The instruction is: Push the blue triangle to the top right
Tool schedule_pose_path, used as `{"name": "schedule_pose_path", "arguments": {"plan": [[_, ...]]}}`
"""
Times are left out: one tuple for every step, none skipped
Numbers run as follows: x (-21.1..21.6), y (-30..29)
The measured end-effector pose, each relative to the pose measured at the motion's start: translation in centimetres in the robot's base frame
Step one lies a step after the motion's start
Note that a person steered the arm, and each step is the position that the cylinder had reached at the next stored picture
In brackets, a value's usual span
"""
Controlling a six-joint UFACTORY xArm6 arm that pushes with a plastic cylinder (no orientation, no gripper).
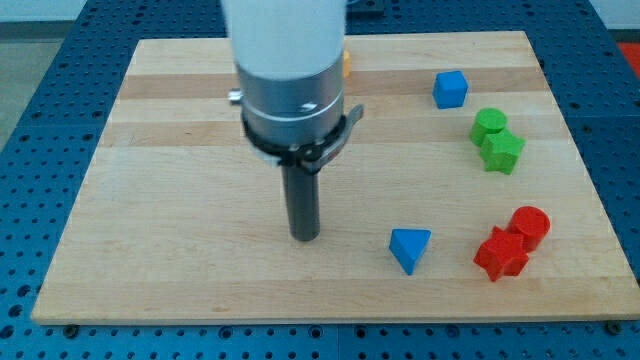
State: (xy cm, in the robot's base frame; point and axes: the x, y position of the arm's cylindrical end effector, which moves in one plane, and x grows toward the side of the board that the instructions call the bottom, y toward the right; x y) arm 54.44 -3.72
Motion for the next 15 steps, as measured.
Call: {"name": "schedule_pose_path", "arguments": {"plan": [[3.3, 0.8], [4.0, 5.7], [4.0, 12.2], [4.0, 12.3], [3.7, 12.3], [2.0, 12.3], [1.2, 13.3], [0.2, 14.3], [-2.7, 14.3], [-5.3, 14.3], [-7.5, 14.4], [-7.9, 14.4], [-7.9, 14.4], [-8.1, 14.4], [-9.0, 14.9]]}}
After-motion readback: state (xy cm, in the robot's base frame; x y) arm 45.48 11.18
